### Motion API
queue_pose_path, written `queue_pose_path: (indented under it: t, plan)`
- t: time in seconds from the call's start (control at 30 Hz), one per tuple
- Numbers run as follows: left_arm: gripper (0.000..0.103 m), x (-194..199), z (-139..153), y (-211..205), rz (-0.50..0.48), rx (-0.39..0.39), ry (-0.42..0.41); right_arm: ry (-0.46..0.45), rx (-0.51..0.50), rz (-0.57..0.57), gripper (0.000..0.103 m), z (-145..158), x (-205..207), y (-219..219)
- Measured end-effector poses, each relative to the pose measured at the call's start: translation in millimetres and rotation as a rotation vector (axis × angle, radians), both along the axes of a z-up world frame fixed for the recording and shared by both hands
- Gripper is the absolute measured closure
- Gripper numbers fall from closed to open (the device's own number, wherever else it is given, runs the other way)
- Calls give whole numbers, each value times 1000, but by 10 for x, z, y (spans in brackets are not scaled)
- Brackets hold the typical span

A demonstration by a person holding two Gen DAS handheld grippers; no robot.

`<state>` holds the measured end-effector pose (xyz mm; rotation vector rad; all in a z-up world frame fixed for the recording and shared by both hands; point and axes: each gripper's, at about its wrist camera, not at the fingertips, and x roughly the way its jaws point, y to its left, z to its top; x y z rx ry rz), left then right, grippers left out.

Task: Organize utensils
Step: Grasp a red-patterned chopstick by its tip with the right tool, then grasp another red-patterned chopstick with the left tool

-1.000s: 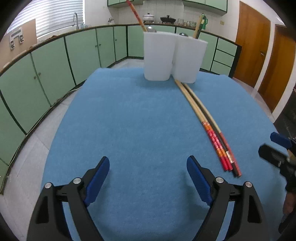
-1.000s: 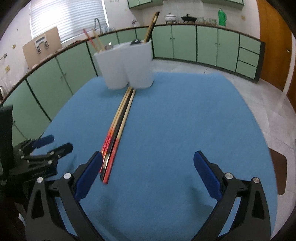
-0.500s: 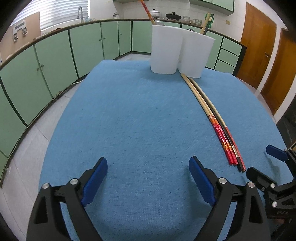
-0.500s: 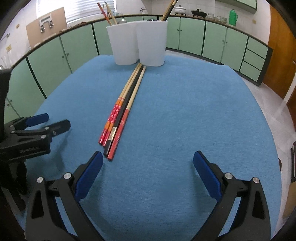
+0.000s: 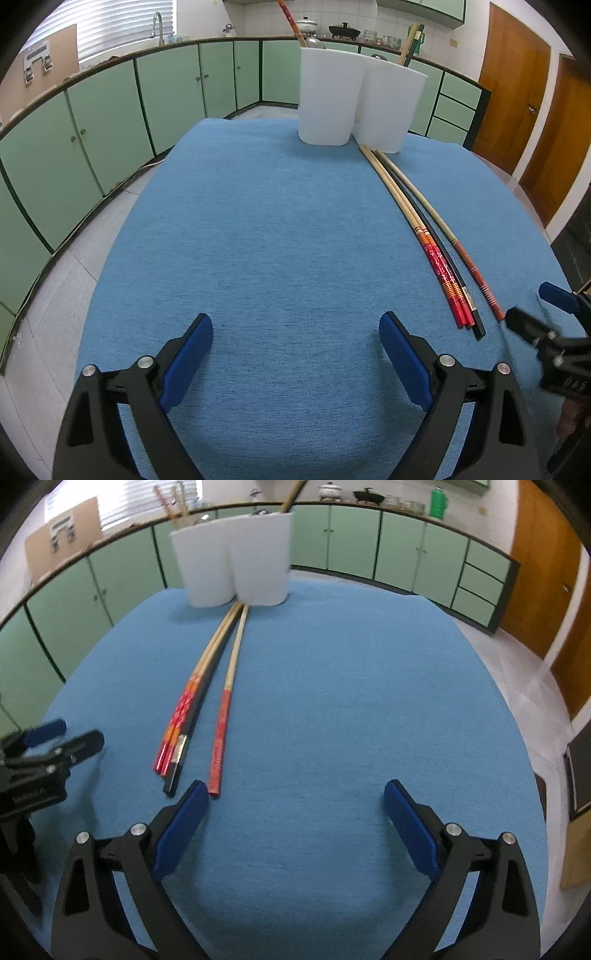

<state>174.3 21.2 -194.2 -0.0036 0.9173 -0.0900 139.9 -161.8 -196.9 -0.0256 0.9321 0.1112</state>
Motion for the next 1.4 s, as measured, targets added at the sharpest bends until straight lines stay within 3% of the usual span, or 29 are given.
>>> queue_pose_path:
  t: [0.03,0.17,0.37,0.47,0.53,0.73,0.97,1.4]
  plan:
    - [13,1,-1,-6,-1,2,0,-3,31,8,26,22,-8,-23]
    - [13,-1,3,-29,-6,6,-4,19,114,58,44,5,-7,49]
    - [13,-7,-7,-51,-11,8,-1,-8,80,108,62,5,-31,239]
    - [13,-11,-9,-60,-12,7,0,-10,67,131,79,4,-43,285]
    - [13,-12,-7,-61,-11,7,0,-11,67,138,97,17,-57,273]
    - [13,-29,5,-130,-37,-4,4,-7,81,149,98,31,-86,221]
    - [14,-64,16,-483,-141,-42,16,-9,53,57,98,30,-92,-65]
    - [13,-14,-31,-636,-120,49,20,-12,88,37,98,-8,-80,-199]
